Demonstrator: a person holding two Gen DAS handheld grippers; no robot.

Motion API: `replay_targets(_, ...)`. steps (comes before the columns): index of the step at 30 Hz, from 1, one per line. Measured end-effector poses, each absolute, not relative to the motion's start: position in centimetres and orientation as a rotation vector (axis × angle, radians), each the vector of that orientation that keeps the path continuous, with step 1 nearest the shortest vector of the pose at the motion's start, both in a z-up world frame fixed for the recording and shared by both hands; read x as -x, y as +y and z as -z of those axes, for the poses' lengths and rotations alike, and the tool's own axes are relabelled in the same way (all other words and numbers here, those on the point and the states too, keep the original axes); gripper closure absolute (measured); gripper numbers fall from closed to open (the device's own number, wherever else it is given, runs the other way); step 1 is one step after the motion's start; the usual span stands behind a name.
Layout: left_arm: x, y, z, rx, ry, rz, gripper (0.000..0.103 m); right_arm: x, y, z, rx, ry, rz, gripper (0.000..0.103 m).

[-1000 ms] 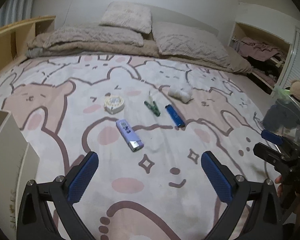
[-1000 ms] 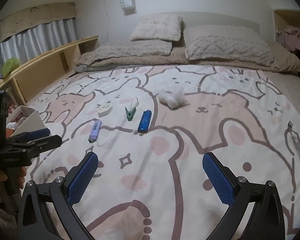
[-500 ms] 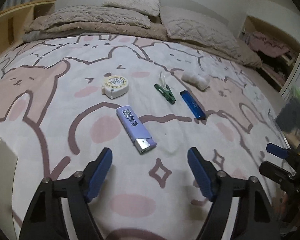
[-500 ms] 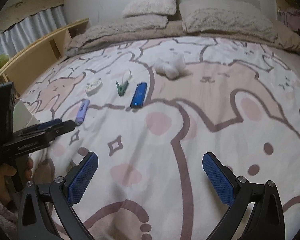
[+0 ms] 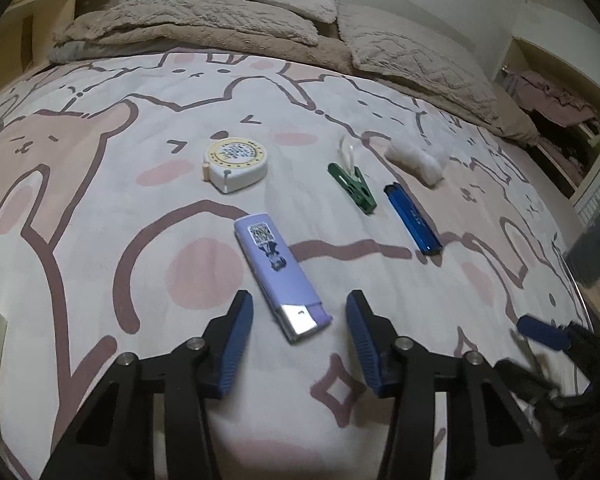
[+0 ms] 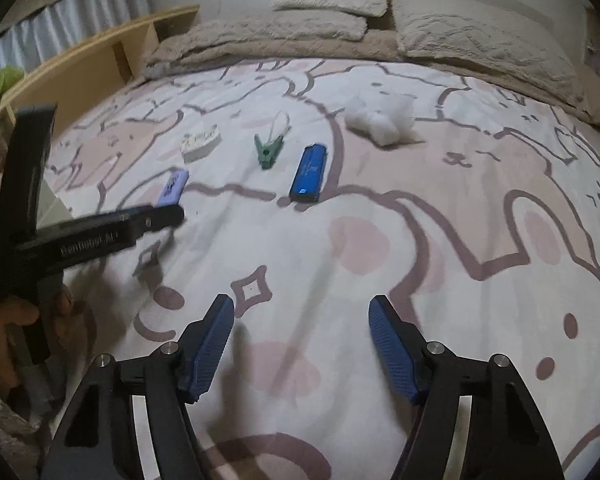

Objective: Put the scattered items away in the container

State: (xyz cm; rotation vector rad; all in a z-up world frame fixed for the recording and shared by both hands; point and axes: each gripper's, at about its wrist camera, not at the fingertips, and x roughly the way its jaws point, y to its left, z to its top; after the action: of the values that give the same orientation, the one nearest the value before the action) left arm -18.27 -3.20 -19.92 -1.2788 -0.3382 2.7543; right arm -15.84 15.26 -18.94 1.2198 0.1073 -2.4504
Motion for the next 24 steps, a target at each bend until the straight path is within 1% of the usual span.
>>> replay_targets(2, 18.2, -3.4, 20.0, 1.276, -0.35, -2.762, 0.063, 16.1, 15.0, 19.4, -1.238, 0.129, 2.435, 0.034)
replay_targets(3, 18.2, -3.5, 20.0, 1.273, -0.36, -2.759, 0.069, 16.2, 14.9, 19.5, -1.239, 0.134, 2.431, 0.039)
replay_targets(4, 18.2, -3.6, 20.0, 1.271, -0.373, -2.755, 0.071, 16.3, 14.8, 19.5, -1.239, 0.139, 2.428, 0.041)
replay_targets(6, 18.1, -3.8, 20.0, 1.268, -0.387, -2.749, 0.071, 16.7, 14.8, 19.5, -1.24, 0.114, 2.421, 0.046)
replay_targets(9, 17.8, -3.4, 20.0, 1.267, -0.359, -2.756, 0.073, 17.2, 14.8, 19.7, -1.255, 0.084, 2.424, 0.053)
replay_targets(14, 17.4, -2.6, 19.9, 1.271, -0.323, -2.738, 0.073, 18.4, 14.0, 19.7, -1.268, 0.108, 2.415, 0.055)
replay_targets(17, 17.1, -2.5, 20.0, 1.273, -0.331, -2.72, 0.075, 19.4, 12.9, 19.4, -1.277, 0.148, 2.402, 0.055)
replay_targets(24, 15.9, -1.9, 19.8, 1.282, -0.344, -2.667, 0.075, 22.6, 11.5, 18.8, -1.322, 0.159, 2.426, 0.055)
